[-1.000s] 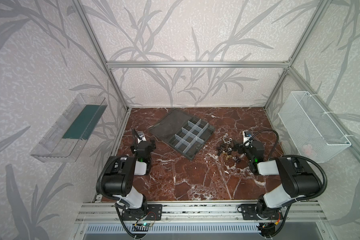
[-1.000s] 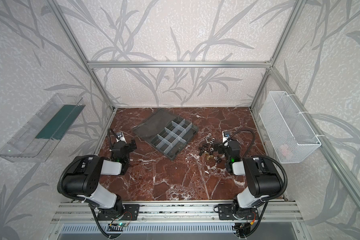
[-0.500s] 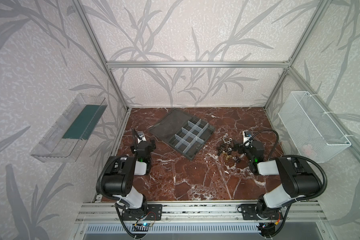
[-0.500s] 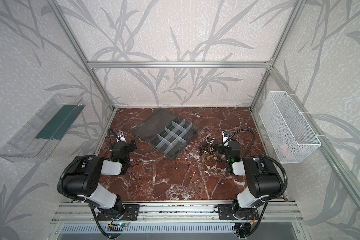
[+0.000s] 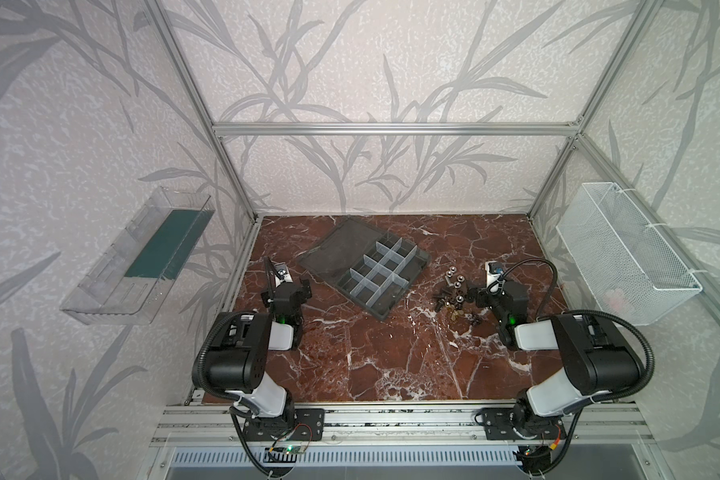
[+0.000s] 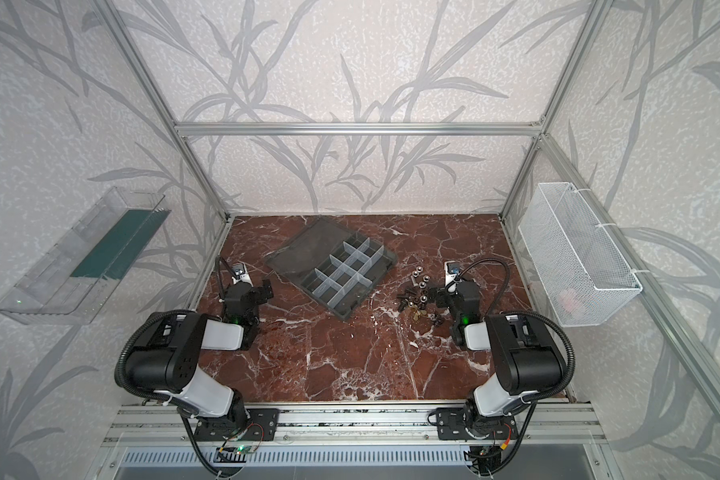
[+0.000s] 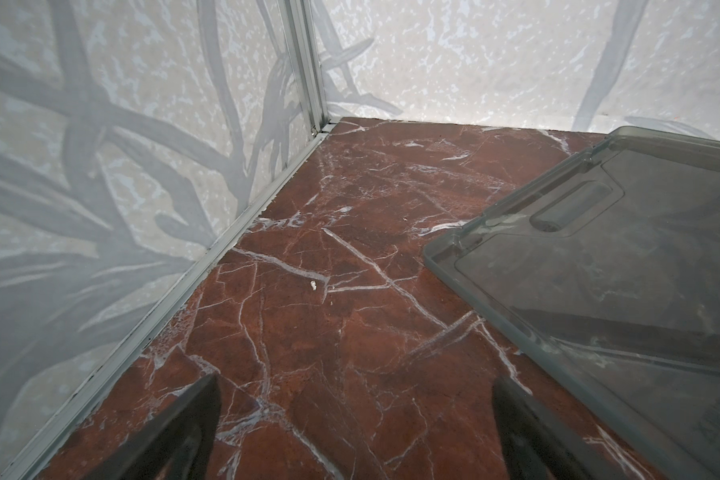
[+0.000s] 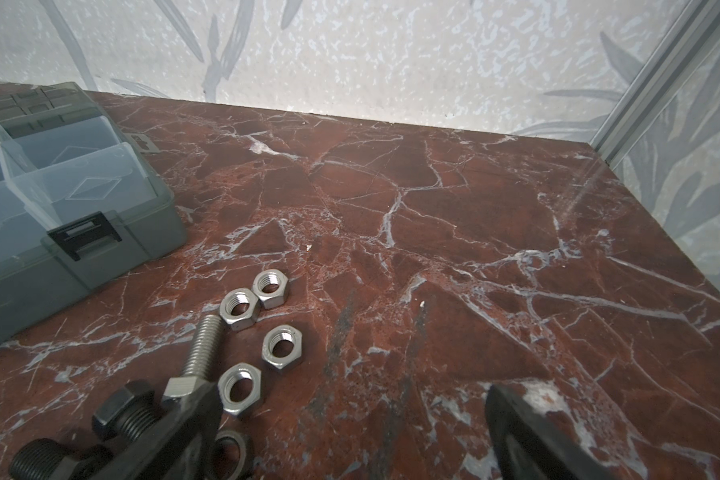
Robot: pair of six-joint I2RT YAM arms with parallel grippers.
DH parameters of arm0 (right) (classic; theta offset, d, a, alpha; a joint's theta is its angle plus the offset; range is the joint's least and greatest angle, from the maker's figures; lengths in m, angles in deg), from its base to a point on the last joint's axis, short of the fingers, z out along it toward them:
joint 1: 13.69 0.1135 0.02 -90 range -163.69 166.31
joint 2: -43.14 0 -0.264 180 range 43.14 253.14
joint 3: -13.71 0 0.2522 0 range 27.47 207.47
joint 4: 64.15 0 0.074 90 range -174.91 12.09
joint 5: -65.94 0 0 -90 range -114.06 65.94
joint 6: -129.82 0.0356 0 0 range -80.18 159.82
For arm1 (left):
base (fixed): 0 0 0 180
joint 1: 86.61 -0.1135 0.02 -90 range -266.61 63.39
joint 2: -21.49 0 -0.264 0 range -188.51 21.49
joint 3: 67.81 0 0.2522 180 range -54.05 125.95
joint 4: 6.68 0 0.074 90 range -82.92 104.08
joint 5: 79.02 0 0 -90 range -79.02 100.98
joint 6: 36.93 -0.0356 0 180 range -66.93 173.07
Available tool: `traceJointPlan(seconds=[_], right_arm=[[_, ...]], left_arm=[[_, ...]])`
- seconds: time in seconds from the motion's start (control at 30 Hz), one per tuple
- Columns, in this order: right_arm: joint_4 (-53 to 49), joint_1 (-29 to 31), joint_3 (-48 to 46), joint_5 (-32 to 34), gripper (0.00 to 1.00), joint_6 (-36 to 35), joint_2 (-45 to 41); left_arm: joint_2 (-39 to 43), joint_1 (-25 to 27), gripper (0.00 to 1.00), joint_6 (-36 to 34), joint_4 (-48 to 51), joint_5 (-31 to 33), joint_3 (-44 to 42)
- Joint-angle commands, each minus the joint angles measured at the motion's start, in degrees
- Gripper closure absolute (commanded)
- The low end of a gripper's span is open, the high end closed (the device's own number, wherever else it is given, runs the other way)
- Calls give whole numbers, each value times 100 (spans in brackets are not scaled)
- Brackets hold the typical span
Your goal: Sort the screws and nuts into containers
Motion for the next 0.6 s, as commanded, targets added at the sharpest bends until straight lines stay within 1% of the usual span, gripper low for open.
traceJointPlan(seconds=[0.0,0.3,0.37,0.47,0.57], right_arm=[[62,8,108,-35,1,-40,16],[40,7,124,-52,1,-44,16],[76,8,94,-45,1,-48,-1],[-69,12,120,102,1,21,-143],[-694,8,278,227,1,50,-539]], left_arm=[[72,30,1,26,-85,108,56],[71,28,1,20,-84,106,54],[105,30,0,-24,-163,23,7],[464,105,0,-178,68,-165,-20],[1062,185,0,-276,783,-150,99]])
